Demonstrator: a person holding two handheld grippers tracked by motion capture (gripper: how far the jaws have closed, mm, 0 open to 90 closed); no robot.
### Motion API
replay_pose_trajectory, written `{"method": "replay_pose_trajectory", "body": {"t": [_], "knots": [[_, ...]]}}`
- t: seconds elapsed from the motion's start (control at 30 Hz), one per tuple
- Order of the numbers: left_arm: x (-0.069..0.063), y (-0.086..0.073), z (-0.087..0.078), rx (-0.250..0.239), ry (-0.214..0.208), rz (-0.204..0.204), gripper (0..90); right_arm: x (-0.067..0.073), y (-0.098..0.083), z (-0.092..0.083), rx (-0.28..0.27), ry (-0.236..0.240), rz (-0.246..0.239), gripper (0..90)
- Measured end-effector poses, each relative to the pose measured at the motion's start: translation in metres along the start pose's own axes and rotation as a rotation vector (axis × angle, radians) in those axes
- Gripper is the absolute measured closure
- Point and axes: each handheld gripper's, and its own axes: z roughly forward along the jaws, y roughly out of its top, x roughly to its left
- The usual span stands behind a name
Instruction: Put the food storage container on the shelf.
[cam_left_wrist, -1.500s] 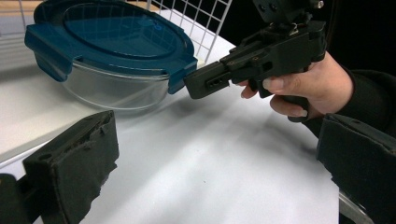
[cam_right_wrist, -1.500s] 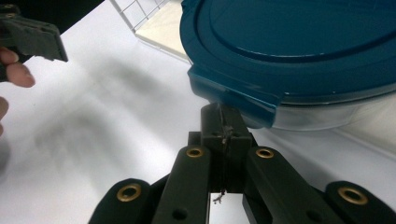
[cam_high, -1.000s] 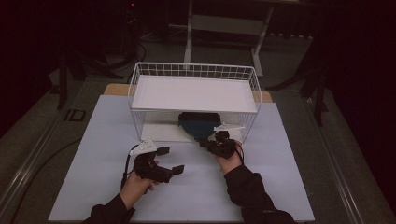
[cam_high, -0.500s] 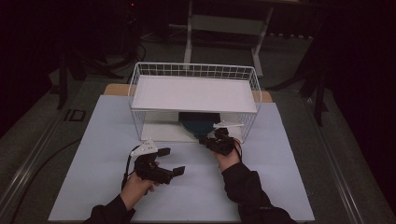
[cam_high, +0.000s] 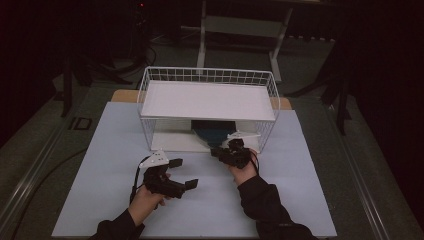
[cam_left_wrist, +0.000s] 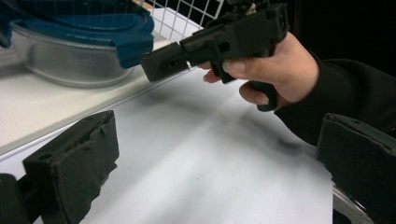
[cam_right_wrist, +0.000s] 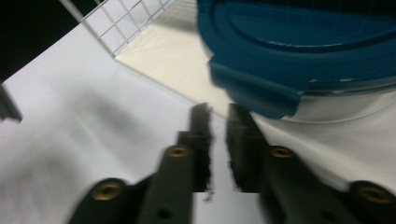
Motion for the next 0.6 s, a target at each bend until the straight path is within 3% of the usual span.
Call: {"method": "replay_pose_trajectory", "body": {"t": [0.17,0.23,0.37,0.6], "knots": [[-0.006,0.002,-0.003,-0.005,-0.004,0.030,0.0,0.008,-0.009,-0.016,-0.053,0.030,-0.017,32.1],[-0.008,0.003,-0.004,-0.005,-0.003,0.037,0.0,0.010,-0.013,-0.023,-0.061,0.074,-0.017,21.7],[-0.014,0.002,-0.006,-0.004,-0.006,0.053,0.0,0.014,-0.023,-0.039,-0.080,0.094,-0.041,18.7],[-0.016,-0.001,-0.012,-0.003,-0.001,0.069,0.0,0.017,-0.041,-0.067,-0.118,0.050,-0.083,18.7]]}}
